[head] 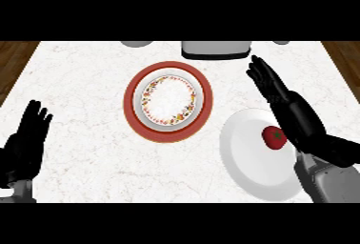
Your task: Pick the tomato from the plate and place it in the plate
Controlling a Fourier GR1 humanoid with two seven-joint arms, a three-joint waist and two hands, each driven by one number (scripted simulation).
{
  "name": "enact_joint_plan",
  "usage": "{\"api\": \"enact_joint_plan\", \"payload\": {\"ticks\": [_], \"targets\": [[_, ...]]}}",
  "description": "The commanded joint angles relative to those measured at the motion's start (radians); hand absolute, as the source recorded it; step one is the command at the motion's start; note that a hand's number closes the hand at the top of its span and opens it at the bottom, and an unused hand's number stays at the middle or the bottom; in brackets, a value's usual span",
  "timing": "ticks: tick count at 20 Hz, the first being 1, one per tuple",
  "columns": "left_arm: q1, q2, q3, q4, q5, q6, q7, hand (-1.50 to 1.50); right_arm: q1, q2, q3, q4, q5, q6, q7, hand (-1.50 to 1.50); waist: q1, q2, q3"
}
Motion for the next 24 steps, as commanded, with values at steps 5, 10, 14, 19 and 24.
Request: {"api": "enact_joint_plan", "payload": {"ticks": [5, 10, 14, 19, 24], "targets": [[-0.009, -0.010, -0.132, 0.031, -0.120, 0.010, 0.048, 0.00, 0.030, -0.118, 0.029, 0.079, -0.351, 0.496, 0.004, 1.50, 0.026, 0.027, 0.009], [0.008, -0.018, -0.163, 0.053, -0.118, -0.010, 0.080, 0.00, -0.137, -0.370, -0.044, -0.048, 0.226, 0.364, -0.242, 1.50, -0.003, 0.011, 0.013], [-0.009, -0.055, -0.208, 0.053, -0.154, 0.013, 0.082, 0.00, 0.105, -0.220, -0.111, 0.313, -0.042, 0.420, -0.437, 1.50, 0.033, 0.049, 0.014], [-0.069, -0.079, -0.233, 0.061, -0.172, 0.030, 0.132, 0.00, 0.084, -0.291, -0.077, 0.467, -0.077, 0.766, -0.709, -1.50, 0.051, 0.037, 0.012], [-0.088, -0.089, -0.247, 0.075, -0.190, 0.038, 0.156, 0.00, 0.019, -0.432, -0.008, 0.442, 0.208, 0.653, -0.857, -1.50, 0.055, 0.028, 0.010]]}}
